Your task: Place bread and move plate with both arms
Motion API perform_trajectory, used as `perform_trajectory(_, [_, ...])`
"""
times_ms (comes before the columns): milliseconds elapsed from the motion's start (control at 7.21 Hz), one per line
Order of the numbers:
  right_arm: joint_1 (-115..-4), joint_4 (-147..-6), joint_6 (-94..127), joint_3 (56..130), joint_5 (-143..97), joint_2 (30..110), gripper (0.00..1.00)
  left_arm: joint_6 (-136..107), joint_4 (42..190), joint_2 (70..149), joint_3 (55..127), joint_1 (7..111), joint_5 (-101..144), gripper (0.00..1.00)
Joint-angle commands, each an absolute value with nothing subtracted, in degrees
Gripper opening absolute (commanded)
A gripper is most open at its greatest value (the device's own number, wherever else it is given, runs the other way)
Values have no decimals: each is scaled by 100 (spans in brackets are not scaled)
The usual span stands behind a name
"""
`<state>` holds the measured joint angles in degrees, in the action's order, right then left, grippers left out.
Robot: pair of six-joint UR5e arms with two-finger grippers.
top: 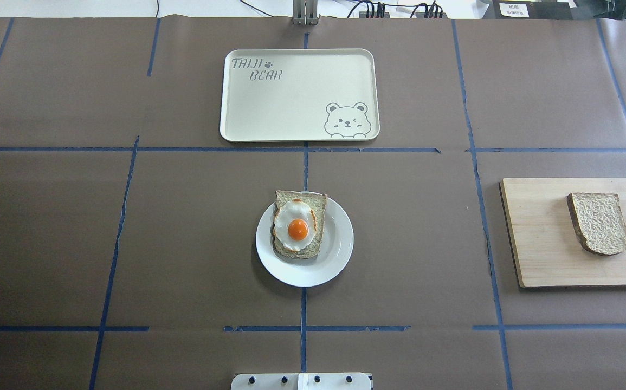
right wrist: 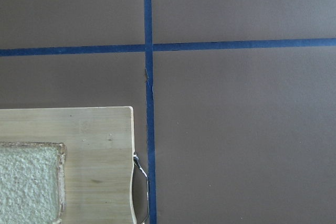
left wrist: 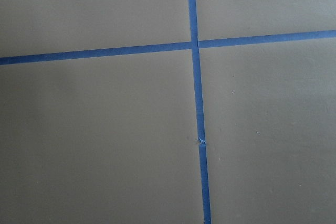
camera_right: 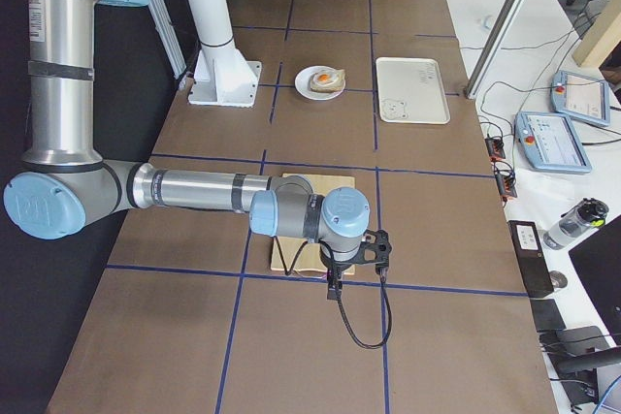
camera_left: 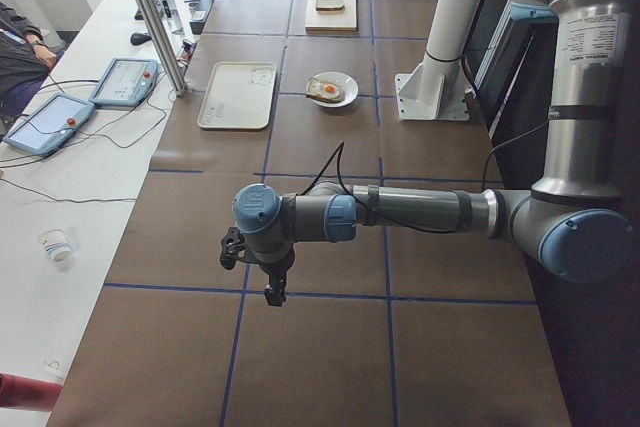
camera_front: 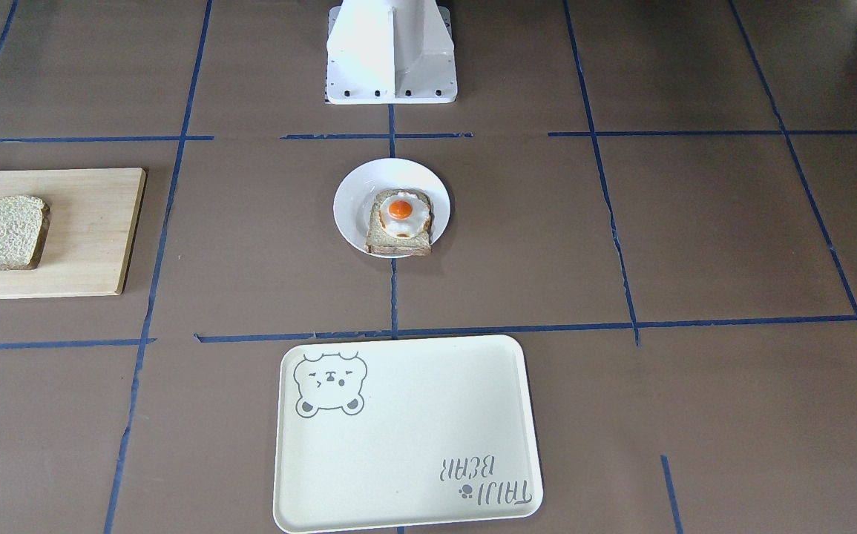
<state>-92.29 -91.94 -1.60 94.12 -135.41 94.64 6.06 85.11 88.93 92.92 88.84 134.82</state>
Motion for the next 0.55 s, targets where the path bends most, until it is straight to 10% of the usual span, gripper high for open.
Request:
perform_trajectory(0, [-9220,-9150,-80,9570,-13588,9413,100,606,8552,8842,9308,8877,13482,100])
perform_trajectory(416, [-9044,-9132,413,9502,-13806,8896,100,606,8569,8842,9316,8877,13482,100])
